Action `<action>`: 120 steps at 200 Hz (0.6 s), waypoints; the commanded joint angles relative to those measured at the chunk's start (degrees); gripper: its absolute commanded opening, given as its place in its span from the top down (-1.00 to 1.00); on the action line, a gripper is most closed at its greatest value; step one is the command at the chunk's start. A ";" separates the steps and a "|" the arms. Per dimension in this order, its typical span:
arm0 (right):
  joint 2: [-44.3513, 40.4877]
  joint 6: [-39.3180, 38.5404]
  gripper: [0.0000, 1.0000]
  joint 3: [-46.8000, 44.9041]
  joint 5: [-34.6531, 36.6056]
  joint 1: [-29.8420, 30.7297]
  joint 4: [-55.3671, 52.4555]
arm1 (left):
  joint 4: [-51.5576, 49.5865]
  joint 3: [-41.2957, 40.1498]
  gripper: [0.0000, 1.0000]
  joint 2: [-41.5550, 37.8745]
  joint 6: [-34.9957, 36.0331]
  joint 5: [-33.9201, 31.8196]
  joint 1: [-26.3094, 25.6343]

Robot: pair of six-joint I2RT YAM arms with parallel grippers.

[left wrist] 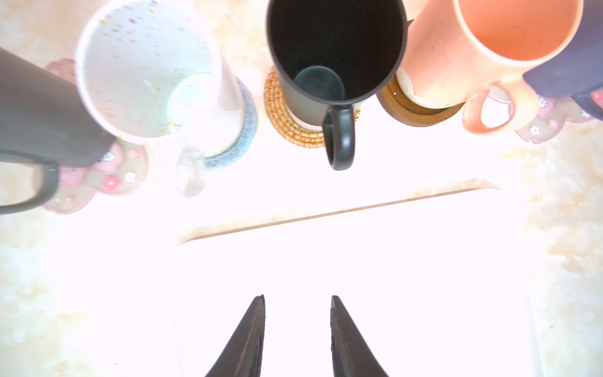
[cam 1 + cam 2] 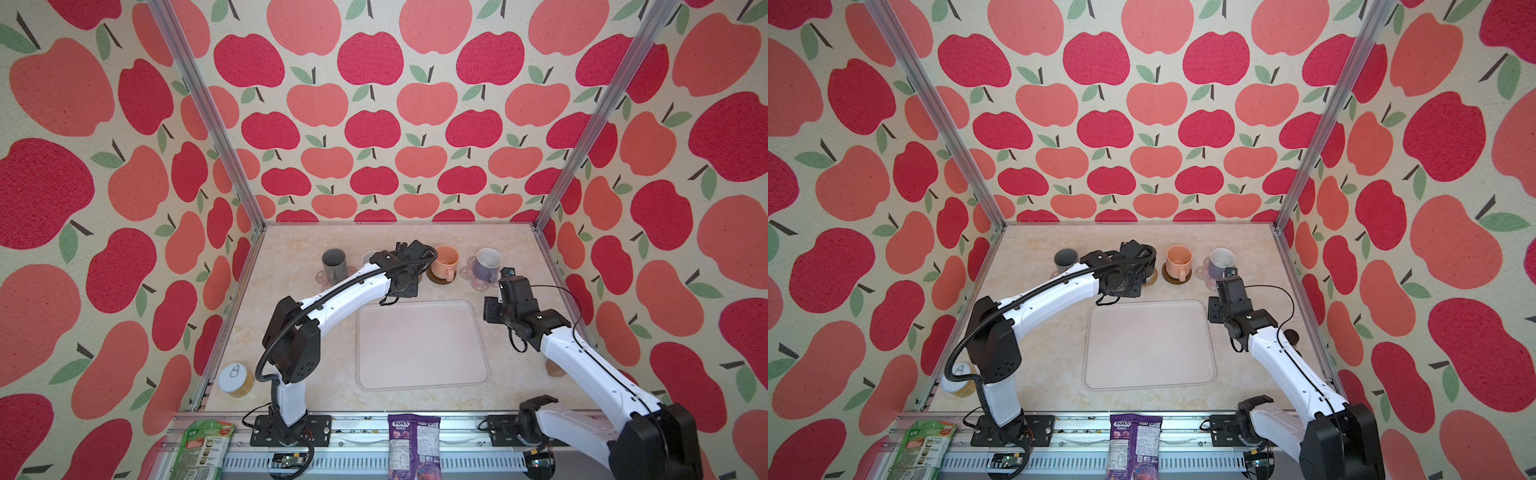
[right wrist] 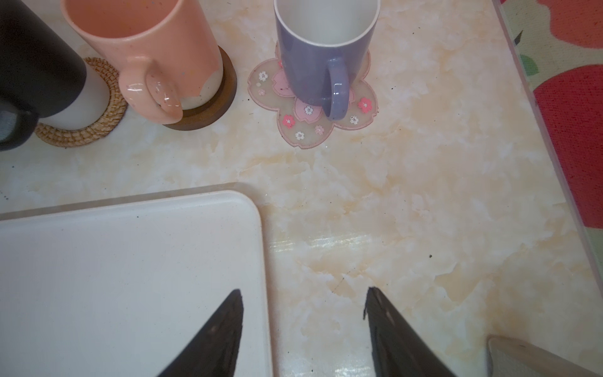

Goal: Place cups on coasters
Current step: Place the cup on the coaster, then reset both arms

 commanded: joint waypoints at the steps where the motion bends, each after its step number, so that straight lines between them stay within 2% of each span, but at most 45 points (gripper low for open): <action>1: 0.47 -1.67 -0.27 2.39 1.71 -0.70 -0.59 | 2.35 -7.01 0.27 -5.80 4.69 -7.24 0.67; 21: 1.59 -2.99 -0.28 3.18 1.80 -1.27 0.89 | 4.06 -13.17 0.25 -11.65 6.19 -9.12 2.77; 56: 3.53 -5.09 -0.31 4.43 -0.31 -4.24 5.77 | 8.02 -21.80 0.15 -21.11 10.30 -7.29 10.39; 120: 6.27 -6.31 -0.33 5.36 -5.48 -11.25 11.01 | 17.26 -35.31 0.12 -35.41 18.16 -11.05 23.47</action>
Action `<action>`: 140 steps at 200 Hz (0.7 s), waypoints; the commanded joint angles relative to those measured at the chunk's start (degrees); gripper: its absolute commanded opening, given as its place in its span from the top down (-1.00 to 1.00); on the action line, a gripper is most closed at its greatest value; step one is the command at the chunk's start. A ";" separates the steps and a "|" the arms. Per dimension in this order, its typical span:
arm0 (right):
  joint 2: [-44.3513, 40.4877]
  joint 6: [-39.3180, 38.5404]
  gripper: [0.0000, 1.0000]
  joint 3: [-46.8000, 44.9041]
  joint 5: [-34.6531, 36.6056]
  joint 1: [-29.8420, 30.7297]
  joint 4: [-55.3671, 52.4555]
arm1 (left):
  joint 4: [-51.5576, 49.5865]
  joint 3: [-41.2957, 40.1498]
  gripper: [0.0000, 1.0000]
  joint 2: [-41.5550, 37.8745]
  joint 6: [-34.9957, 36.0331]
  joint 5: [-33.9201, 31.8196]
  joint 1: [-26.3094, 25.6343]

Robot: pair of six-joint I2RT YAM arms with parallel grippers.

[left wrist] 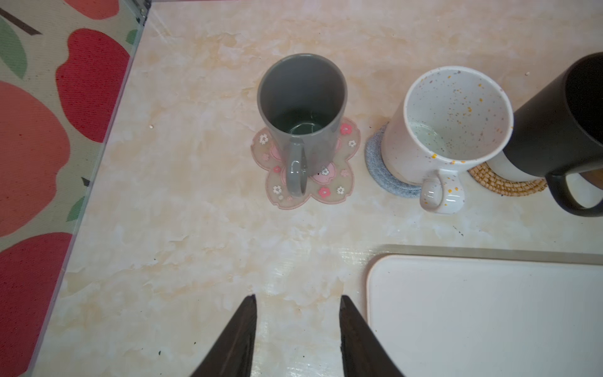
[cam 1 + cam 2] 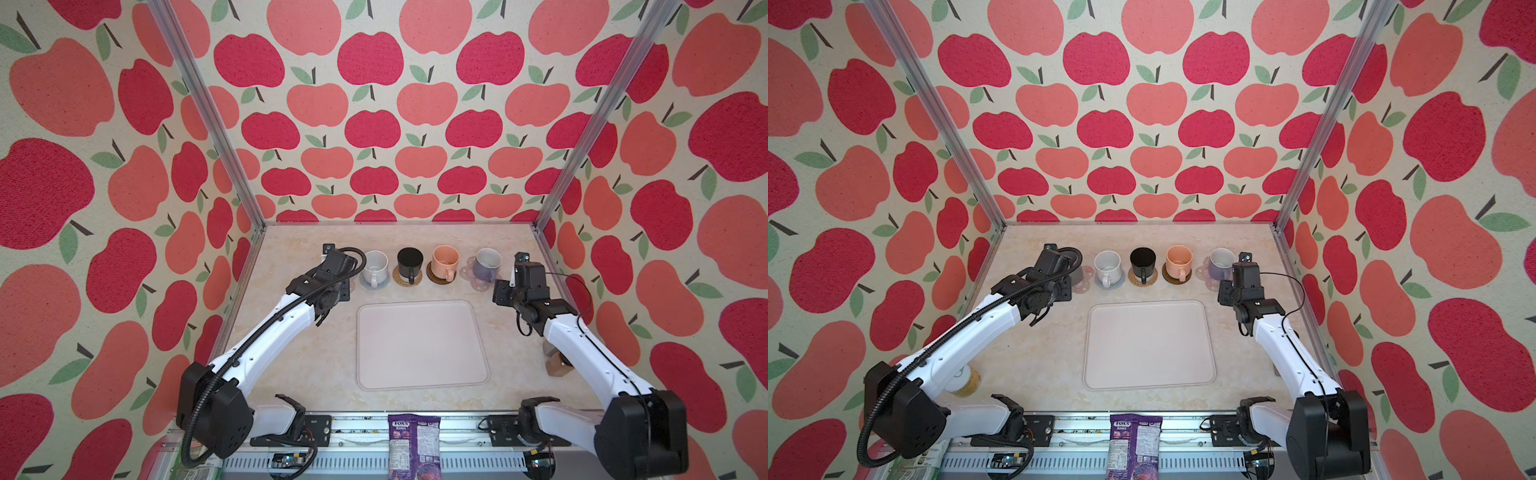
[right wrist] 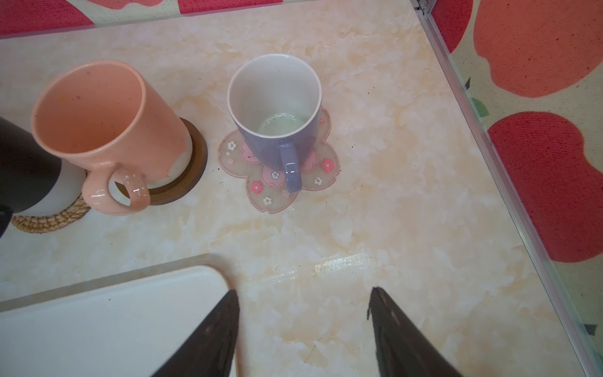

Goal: Place cups on coasters
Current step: Reset both arms

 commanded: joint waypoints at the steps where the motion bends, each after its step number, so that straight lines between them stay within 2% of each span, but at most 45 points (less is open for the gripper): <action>1: 0.85 -2.01 -0.33 1.12 -2.40 -1.57 3.22 | 5.45 -4.14 0.12 -4.26 4.83 -3.39 3.42; 25: 1.56 -2.31 -0.34 0.88 -3.31 -3.71 4.79 | 11.05 -9.45 0.01 -8.92 7.44 -5.07 8.33; 55: 2.60 -3.07 -0.34 0.54 -4.76 -5.43 6.47 | 14.38 -13.60 -0.15 -12.80 6.32 -3.73 16.23; 85: 3.63 -5.42 -0.39 -1.93 -5.64 -5.73 11.91 | 19.72 -18.28 -0.31 -13.90 6.43 -2.85 22.51; 98: 4.01 -6.85 -0.44 -4.19 -5.87 -5.73 16.01 | 24.67 -21.18 -0.36 -14.10 8.75 -2.49 24.07; 127: 5.62 -9.48 -0.54 -7.62 -4.09 -5.84 23.14 | 37.17 -27.48 -0.84 -13.91 11.06 -4.96 25.31; 140: 6.68 -10.66 -0.56 -8.82 -3.45 -5.82 26.33 | 40.90 -29.09 -0.94 -12.89 11.75 -5.47 25.68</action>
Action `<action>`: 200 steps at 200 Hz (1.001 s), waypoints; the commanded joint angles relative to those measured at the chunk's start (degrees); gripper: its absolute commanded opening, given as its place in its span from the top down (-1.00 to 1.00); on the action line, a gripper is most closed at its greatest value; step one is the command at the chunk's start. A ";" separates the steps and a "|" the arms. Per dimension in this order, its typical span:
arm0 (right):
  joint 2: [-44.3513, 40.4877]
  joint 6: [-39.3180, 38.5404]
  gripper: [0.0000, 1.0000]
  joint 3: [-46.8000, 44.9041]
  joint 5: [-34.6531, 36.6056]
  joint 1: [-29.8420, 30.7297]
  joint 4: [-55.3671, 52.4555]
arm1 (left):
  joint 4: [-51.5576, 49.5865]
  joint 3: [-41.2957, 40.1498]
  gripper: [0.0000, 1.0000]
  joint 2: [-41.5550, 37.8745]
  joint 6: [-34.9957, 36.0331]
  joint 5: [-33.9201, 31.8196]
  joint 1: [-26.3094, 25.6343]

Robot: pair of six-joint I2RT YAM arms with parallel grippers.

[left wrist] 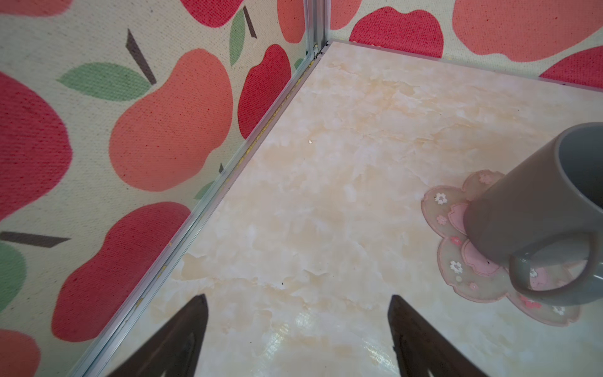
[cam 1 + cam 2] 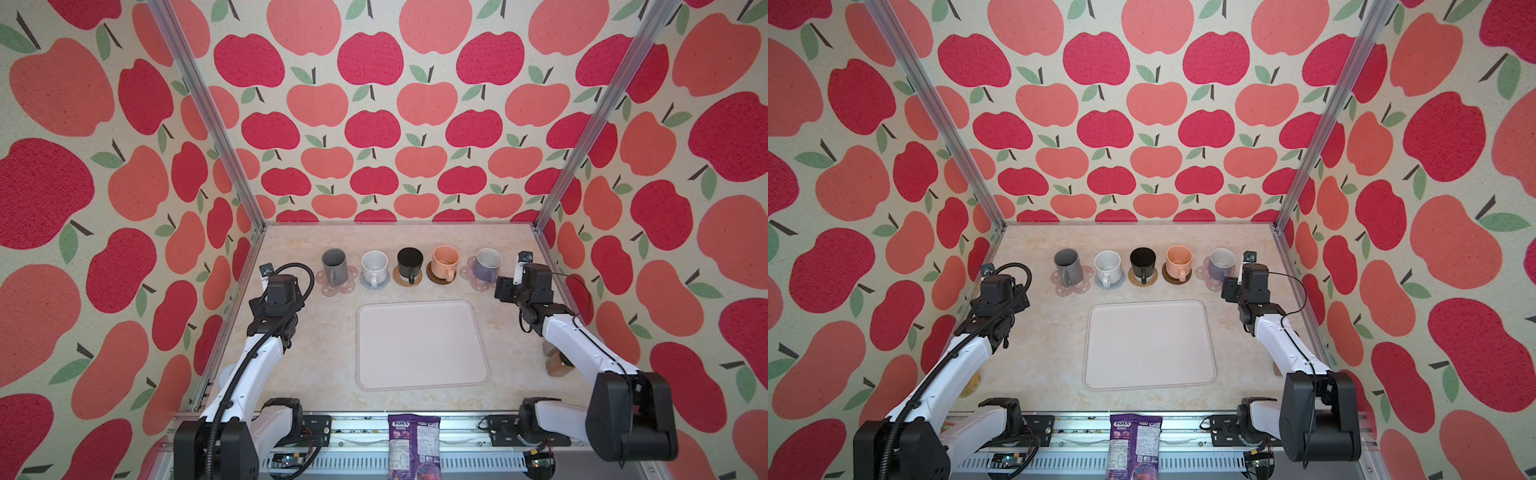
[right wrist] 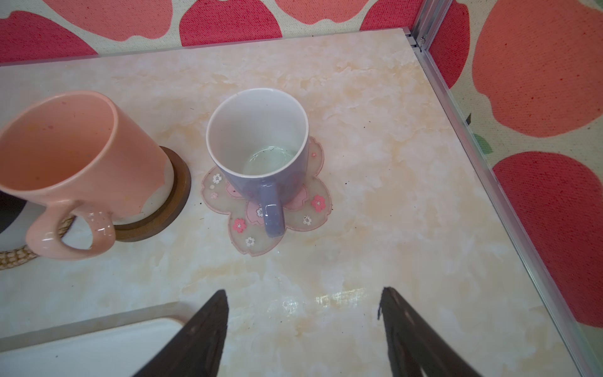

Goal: Place cups on coasters
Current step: Reset both arms

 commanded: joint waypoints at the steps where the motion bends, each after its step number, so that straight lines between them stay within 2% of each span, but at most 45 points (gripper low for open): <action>1: 1.70 -3.87 -0.56 -2.19 1.20 -0.34 8.67 | 12.13 -2.52 -0.95 0.78 2.79 -2.25 0.78; 23: 3.15 -5.74 -0.57 -4.31 2.05 -0.37 14.72 | 16.03 -4.02 -0.99 4.17 4.11 -4.19 1.06; 47: 4.46 -7.84 -0.63 -9.04 2.66 -0.34 27.16 | 19.92 -5.16 -0.98 7.70 5.92 -6.91 1.31; 80: 7.66 -10.74 -0.68 -12.31 3.77 -0.33 36.47 | 30.07 -8.88 -0.98 11.25 8.01 -5.90 2.21; 125: 12.19 -11.25 -0.68 -15.09 2.84 -0.34 45.17 | 42.83 -14.07 -0.98 13.85 7.44 -1.25 2.99; 159: 15.94 -12.10 -0.68 -18.19 -0.16 -0.34 53.83 | 57.15 -19.05 -0.98 16.96 9.51 1.29 3.17; 200: 18.83 -13.32 -0.69 -21.93 -4.30 -0.34 62.86 | 68.52 -20.70 -0.98 23.37 10.42 9.14 2.93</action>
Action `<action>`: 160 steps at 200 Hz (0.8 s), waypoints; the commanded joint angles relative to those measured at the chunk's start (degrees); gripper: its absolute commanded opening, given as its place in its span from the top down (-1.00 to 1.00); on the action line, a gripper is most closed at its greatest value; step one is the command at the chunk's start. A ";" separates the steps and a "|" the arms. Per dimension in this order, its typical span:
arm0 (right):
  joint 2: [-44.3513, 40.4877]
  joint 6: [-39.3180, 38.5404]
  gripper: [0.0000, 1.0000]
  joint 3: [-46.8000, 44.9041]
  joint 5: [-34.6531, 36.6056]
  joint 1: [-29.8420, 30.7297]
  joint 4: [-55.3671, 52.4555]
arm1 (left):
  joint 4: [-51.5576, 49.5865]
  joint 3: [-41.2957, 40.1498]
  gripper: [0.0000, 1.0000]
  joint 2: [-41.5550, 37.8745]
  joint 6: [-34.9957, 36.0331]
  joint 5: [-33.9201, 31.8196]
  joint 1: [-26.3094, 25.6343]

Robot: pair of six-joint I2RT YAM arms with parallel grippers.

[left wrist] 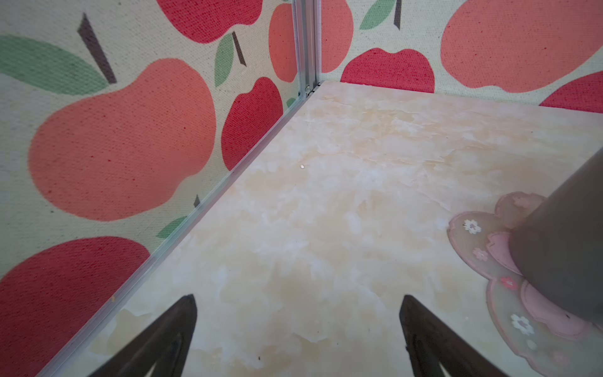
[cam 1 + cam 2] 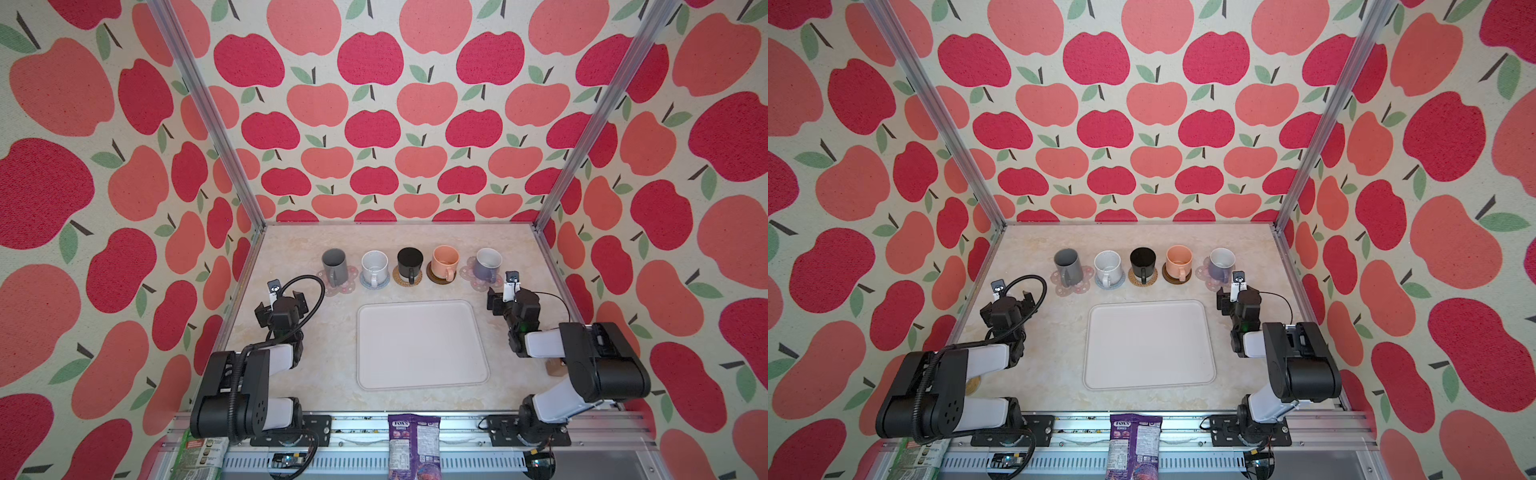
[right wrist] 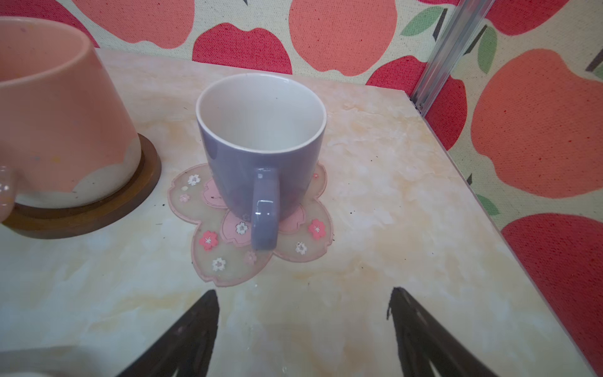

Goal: Place cups on coasters
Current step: Reset both arms

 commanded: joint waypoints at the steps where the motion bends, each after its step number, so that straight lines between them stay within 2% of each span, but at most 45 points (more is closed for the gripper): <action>1: 0.89 -1.89 -0.69 -1.95 -4.08 -0.33 8.37 | 12.38 -0.77 -0.98 3.67 2.03 6.04 0.10; 16: 1.21 -2.40 -0.70 -2.48 -5.60 -0.29 9.77 | 16.51 -1.04 -0.98 7.62 3.06 7.10 -0.23; 41: 1.06 -2.63 -0.75 -2.52 -6.87 -0.33 9.44 | 20.35 -1.25 -0.98 12.57 5.89 14.11 -0.97; 51: 0.95 -2.69 -0.81 -1.98 -7.25 -0.44 8.24 | 23.62 -0.50 -0.98 15.30 7.79 12.11 -1.70; 67: 0.83 -1.68 -0.98 0.39 -4.44 -0.53 3.98 | 13.46 1.38 -0.98 11.98 4.98 11.06 -0.99; 80: 0.76 0.32 -0.98 1.75 -1.61 -1.25 1.10 | 11.52 4.78 -0.98 13.16 4.19 10.09 -0.21; 98: 0.69 0.87 -0.99 1.92 -1.63 -1.83 0.89 | 7.77 5.70 -0.98 12.14 2.37 13.25 1.55; 126: 0.69 0.93 -0.99 1.86 -1.36 -1.83 0.86 | 8.32 5.61 -0.98 12.29 1.88 14.59 2.72; 160: 0.87 3.04 -0.99 0.57 5.17 -1.84 3.71 | 8.39 5.62 -0.98 12.33 1.88 14.60 2.72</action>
